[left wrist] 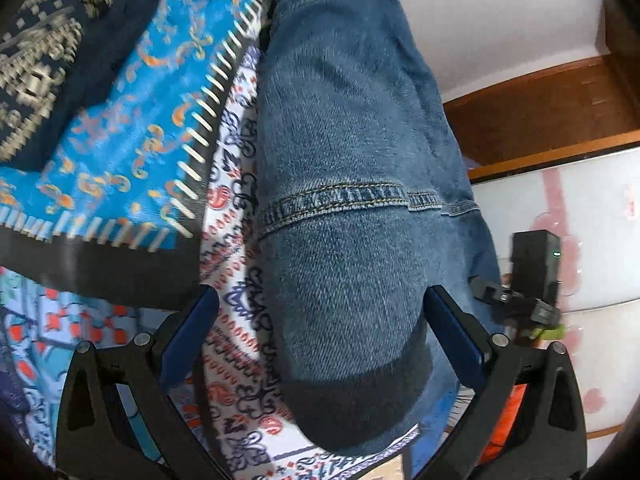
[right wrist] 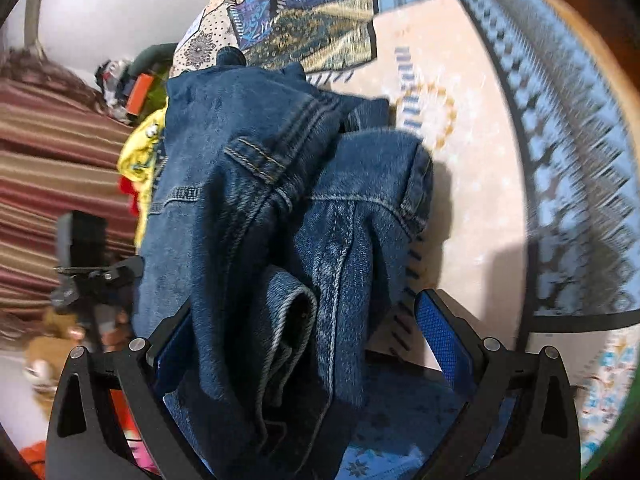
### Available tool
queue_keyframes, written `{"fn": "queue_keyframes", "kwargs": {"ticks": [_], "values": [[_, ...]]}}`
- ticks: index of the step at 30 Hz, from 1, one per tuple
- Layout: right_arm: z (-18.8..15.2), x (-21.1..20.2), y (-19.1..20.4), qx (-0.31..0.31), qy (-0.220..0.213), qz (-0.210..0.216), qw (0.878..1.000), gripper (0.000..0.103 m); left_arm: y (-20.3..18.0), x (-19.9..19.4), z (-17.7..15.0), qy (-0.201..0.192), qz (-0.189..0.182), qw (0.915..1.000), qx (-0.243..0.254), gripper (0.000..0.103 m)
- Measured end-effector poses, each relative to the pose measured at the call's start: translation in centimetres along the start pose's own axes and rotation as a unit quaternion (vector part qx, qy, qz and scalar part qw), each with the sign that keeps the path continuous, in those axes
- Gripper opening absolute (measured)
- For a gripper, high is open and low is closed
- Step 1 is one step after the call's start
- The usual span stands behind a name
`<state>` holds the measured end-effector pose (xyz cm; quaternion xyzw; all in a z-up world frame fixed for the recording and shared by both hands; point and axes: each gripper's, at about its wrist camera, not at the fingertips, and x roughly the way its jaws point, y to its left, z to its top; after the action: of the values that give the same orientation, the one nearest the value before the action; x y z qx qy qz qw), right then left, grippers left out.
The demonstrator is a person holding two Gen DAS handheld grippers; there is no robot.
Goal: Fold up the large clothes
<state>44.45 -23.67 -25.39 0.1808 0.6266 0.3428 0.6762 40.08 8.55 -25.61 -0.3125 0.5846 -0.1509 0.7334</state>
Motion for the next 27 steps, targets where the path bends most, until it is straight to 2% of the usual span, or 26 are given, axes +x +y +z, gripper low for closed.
{"fn": "queue_keyframes", "kwargs": {"ticks": [9,13,16,22,24,27], "values": [[2.7,2.9,0.0,0.008,0.046,0.052,0.998,0.103,-2.8,3.6,1.7,0.024,-0.014,0.9990,0.034,0.103],[2.9,3.4,0.6,0.011,0.052,0.045,0.998,0.102,-2.8,4.4,2.5,0.024,-0.019,0.9992,0.026,0.102],[2.8,3.4,1.0,0.019,0.044,0.040,0.998,0.098,-2.1,4.0,2.5,0.013,-0.032,0.9993,0.014,0.095],[2.2,2.7,2.4,0.029,0.022,0.027,0.999,0.074,-4.0,2.9,1.4,-0.016,-0.010,0.9987,0.047,0.071],[1.9,2.0,2.7,0.026,0.011,0.022,0.999,0.060,-5.5,2.4,1.2,-0.029,-0.002,0.9972,0.069,0.064],[1.8,1.4,4.2,0.011,-0.003,0.018,1.000,0.049,-7.7,1.0,0.7,-0.058,0.011,0.9927,0.105,0.059]]}}
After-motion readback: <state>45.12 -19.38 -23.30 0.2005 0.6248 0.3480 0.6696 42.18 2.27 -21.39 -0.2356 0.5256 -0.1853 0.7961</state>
